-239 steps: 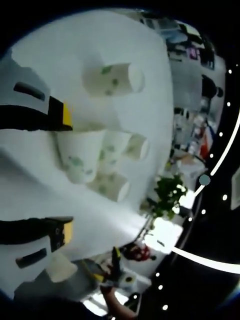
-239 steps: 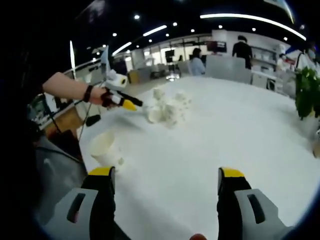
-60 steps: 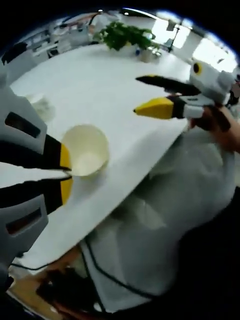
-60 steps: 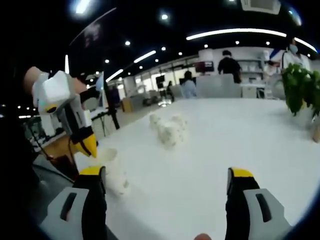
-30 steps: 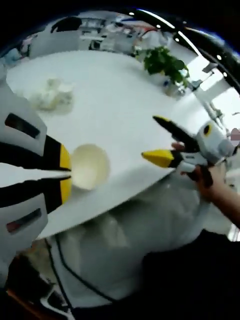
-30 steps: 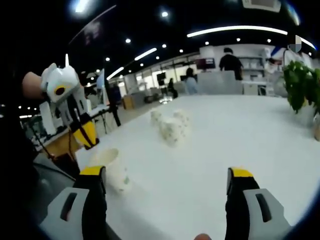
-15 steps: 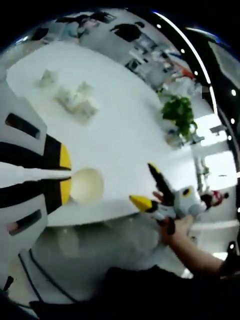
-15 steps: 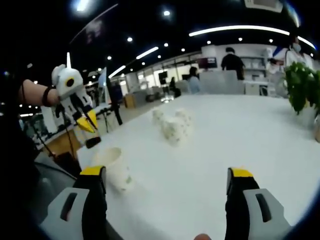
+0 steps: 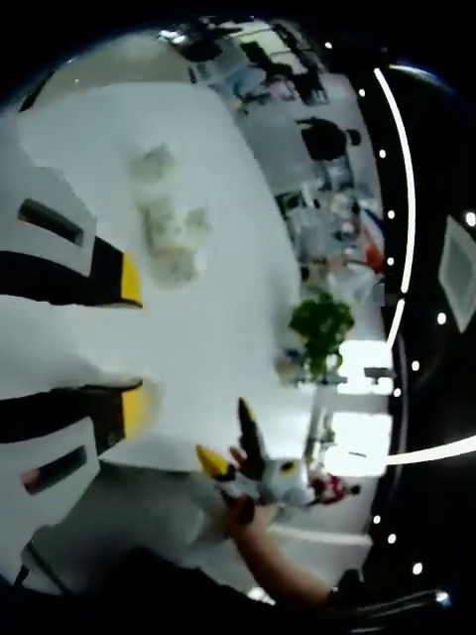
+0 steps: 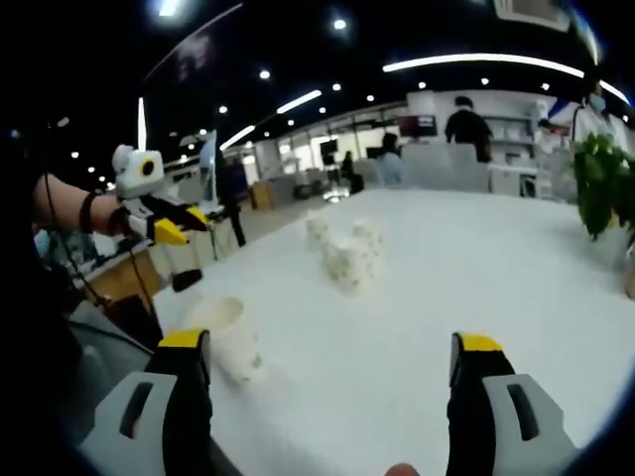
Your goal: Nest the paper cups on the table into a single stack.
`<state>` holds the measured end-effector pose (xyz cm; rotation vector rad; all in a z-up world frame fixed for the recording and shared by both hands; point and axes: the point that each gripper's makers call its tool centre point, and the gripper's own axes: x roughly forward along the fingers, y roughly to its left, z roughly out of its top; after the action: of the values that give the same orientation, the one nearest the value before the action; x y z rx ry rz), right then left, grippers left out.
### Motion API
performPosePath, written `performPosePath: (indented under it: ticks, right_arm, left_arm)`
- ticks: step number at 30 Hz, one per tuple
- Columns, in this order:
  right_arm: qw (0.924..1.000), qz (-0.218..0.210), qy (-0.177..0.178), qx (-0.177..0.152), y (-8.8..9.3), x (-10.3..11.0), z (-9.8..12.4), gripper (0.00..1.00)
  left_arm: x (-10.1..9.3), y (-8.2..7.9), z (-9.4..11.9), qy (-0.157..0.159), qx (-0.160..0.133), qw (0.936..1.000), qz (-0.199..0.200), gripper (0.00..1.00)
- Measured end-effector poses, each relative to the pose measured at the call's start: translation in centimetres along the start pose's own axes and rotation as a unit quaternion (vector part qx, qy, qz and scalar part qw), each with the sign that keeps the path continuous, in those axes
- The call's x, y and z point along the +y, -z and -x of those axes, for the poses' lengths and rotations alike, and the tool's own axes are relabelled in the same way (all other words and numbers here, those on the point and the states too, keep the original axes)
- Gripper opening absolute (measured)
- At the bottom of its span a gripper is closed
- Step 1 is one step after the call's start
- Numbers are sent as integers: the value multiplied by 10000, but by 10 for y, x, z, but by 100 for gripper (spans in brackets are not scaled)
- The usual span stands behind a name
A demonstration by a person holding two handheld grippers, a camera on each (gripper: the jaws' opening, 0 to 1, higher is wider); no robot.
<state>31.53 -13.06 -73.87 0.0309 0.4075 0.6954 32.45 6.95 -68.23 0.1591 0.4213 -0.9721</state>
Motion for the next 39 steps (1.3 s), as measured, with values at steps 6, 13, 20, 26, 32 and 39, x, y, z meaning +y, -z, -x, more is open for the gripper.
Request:
performPosePath:
  ticks: [6,13,20,26,32,39]
  right_arm:
    - [9999,142,-40,80,-8,-1,-2,99]
    - [9993,285,-139,175,-22,2,-7,100]
    - [9982,457,-278,268,-34,4,-18,100]
    - [9967,584,-421,376,-42,9,-31,100]
    - [9952,717,-548,381,-53,13,-45,100]
    - [9925,958,-604,463,-65,2,-82,99]
  left_arm:
    - [14,4,5,-245,-200,9992,259,52]
    - [20,16,11,-407,-310,9981,337,66]
    - [32,27,18,-636,-413,9947,688,93]
    - [44,30,27,-864,-570,9926,637,99]
    - [43,32,30,-920,-518,9926,596,99]
    - [32,40,23,-857,-315,9954,303,99]
